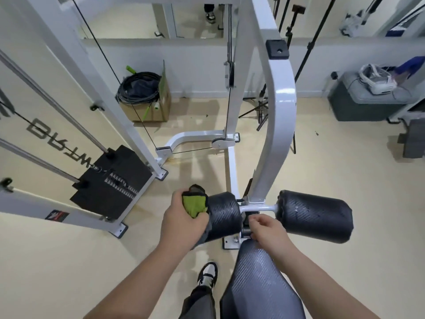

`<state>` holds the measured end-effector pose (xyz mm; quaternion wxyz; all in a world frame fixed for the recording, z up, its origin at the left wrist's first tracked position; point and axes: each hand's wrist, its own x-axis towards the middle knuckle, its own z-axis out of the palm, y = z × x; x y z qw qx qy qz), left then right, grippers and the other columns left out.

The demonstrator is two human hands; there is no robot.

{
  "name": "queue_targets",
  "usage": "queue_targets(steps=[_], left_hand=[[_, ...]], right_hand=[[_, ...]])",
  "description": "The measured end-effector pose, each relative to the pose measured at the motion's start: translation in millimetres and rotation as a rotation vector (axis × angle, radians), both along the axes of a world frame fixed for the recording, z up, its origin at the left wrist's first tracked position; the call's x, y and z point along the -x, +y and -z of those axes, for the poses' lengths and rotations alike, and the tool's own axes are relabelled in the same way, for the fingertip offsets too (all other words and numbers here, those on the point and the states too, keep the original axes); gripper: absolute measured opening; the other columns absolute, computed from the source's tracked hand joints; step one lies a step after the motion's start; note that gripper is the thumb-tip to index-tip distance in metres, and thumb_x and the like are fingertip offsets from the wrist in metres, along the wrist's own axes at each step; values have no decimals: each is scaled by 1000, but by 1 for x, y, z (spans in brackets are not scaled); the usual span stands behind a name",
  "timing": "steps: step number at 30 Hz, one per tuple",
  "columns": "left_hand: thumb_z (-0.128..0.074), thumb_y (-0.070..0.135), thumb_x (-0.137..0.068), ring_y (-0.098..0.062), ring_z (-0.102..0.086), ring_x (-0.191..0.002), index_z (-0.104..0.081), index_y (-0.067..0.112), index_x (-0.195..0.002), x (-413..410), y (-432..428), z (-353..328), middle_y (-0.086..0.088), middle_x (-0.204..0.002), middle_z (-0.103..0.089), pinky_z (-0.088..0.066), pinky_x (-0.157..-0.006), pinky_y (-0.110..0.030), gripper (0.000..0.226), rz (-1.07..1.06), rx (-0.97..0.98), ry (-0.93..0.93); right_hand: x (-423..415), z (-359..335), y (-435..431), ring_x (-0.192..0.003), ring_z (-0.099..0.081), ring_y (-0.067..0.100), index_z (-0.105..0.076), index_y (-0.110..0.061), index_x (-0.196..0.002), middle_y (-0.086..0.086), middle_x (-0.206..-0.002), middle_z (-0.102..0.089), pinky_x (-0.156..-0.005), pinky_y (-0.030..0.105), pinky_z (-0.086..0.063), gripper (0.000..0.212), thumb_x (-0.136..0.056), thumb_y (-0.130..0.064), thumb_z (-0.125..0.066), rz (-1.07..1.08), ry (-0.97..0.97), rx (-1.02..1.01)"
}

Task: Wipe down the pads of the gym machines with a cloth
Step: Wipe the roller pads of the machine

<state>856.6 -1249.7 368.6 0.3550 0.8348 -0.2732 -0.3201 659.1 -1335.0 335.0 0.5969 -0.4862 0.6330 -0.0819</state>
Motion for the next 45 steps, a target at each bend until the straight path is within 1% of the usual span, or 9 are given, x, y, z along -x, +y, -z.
queue_targets(steps=[6,16,18,22,26,32,36,41,45], left_hand=[[-61,55,-83,-22,-34,-137,-26,22,-160,-49,-13,63,3,-157,-38,-36,-116,-34,91,626,-325,-307],[-53,48,-93,-23,-44,-118,-34,12,-153,-25,-28,98,-2,-141,-50,-38,-109,-34,73,724,-344,-697],[-57,40,-93,-28,-43,-120,-21,10,-159,4,-54,103,-9,-145,-45,-39,-108,-38,80,769,-342,-691],[-65,21,-88,-35,-33,-125,-6,33,-162,57,-89,102,-14,-144,-31,-38,-104,-47,95,938,-260,-575],[-63,20,-87,-33,-34,-123,-26,46,-153,45,-76,103,-8,-140,-32,-39,-102,-46,80,966,-197,-542],[-69,33,-83,-20,-45,-111,-39,36,-146,-46,1,101,0,-117,-44,-51,-96,-40,70,596,-199,-447],[-65,32,-83,-30,-52,-110,-43,26,-145,-46,-11,96,-7,-116,-50,-47,-98,-41,66,435,-239,-415],[-64,25,-86,-35,-43,-122,-37,29,-154,24,-85,106,-10,-139,-47,-40,-108,-44,74,706,-162,-368],[-65,30,-85,-32,-39,-121,-35,37,-154,30,-98,105,-8,-132,-42,-43,-104,-45,75,834,-214,-380]], right_hand=[[-34,24,-23,-98,-66,24,-63,-11,-126,9,-107,-72,-84,34,-50,33,-103,-27,-47,-153,133,66],[-39,61,-32,-111,-57,15,-62,-40,-138,-10,-118,-65,-91,22,-42,61,-93,-4,-40,-207,89,-17],[-36,67,-38,-109,-62,16,-67,-38,-132,-11,-114,-70,-98,28,-50,70,-78,0,-41,-186,63,-80],[-26,73,-34,-69,-52,14,-62,-17,-83,2,-77,-61,-67,33,-52,31,-86,9,-44,-164,81,-256],[-10,85,-27,-86,-57,16,-67,-14,-100,20,-97,-69,-86,50,-57,31,-89,6,-46,-160,96,-326],[-20,80,-28,-79,-44,-1,-46,-49,-145,-11,-126,-62,-62,18,-31,70,-94,1,-41,-182,-44,-265],[-26,72,-27,-108,-59,6,-60,-43,-135,-15,-123,-67,-80,20,-43,59,-97,-3,-38,-155,-44,-148],[-29,74,-21,-106,-68,16,-71,-30,-107,-7,-105,-76,-96,37,-54,56,-78,7,-40,-145,-28,-109],[-23,70,-21,-108,-62,10,-65,-19,-116,-4,-112,-71,-82,22,-48,52,-83,12,-39,-136,8,-153]])
